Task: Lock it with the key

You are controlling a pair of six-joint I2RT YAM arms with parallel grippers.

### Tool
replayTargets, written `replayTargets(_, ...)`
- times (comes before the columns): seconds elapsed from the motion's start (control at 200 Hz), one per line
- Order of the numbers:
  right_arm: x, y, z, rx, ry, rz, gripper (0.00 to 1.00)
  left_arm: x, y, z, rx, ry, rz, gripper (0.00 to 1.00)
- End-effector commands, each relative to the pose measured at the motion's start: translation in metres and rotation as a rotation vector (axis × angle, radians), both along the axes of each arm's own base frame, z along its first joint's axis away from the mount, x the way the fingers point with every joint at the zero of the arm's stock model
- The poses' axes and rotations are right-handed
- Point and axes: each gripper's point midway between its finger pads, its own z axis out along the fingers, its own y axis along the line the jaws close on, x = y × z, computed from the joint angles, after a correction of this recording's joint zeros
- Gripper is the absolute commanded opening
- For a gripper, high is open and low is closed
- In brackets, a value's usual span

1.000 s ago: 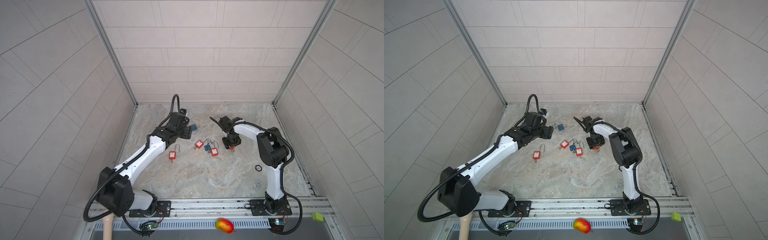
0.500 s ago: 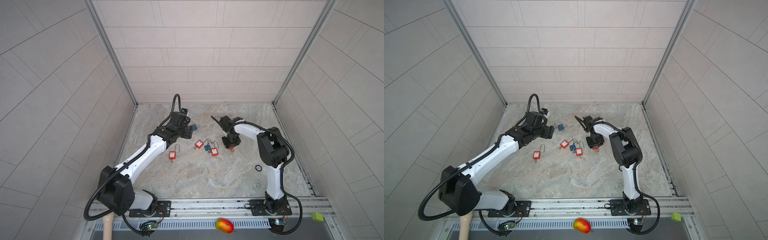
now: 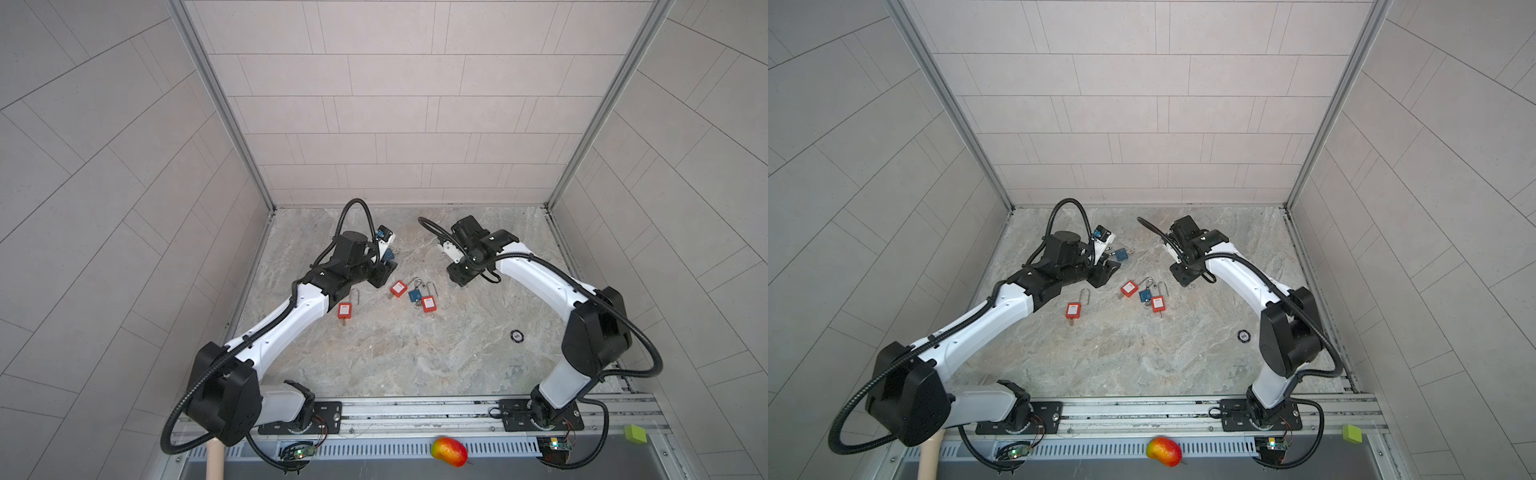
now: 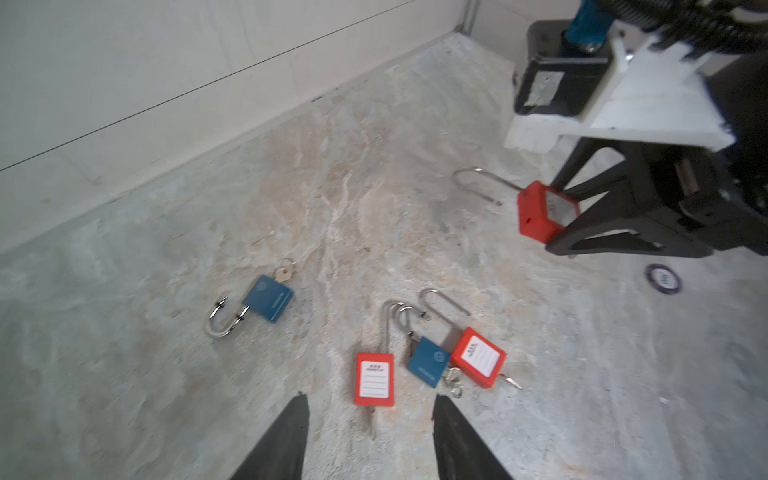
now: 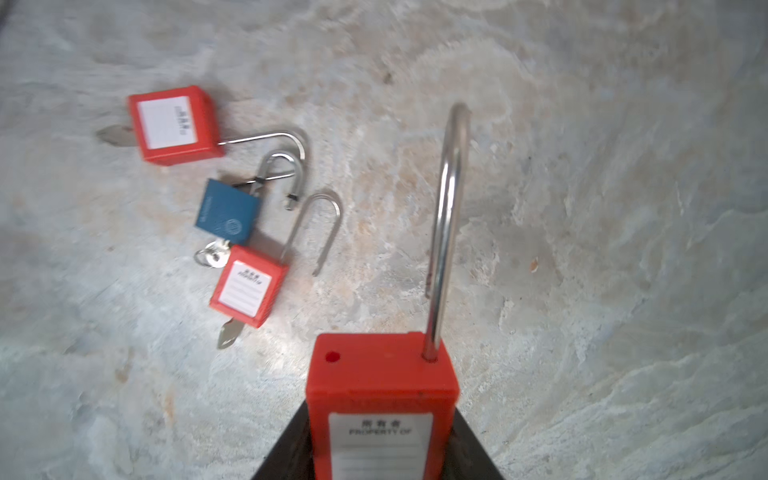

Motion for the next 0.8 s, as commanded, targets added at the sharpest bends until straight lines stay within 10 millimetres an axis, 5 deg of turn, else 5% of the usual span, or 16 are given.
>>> replayTargets(0.0, -0.029, 0.019, 0.022, 0.075, -0.058, 0.309, 0.44, -0.024, -0.03, 0.03, -0.073, -0.151, -0.273, 0.5)
replayTargets(0.225, -0.072, 0.026, 0.043, 0.132, -0.119, 0.587, 0.42, -0.044, -0.056, 0.04, -0.194, -0.167, -0.483, 0.53)
replayTargets(0.64, -0.097, 0.031, 0.059, 0.15, -0.149, 0.731, 0.42, -0.058, -0.083, 0.033, -0.243, -0.164, -0.587, 0.54)
replayTargets(0.796, -0.098, 0.031, 0.059, 0.147, -0.134, 0.751, 0.42, -0.061, -0.089, 0.033, -0.246, -0.162, -0.609, 0.46)
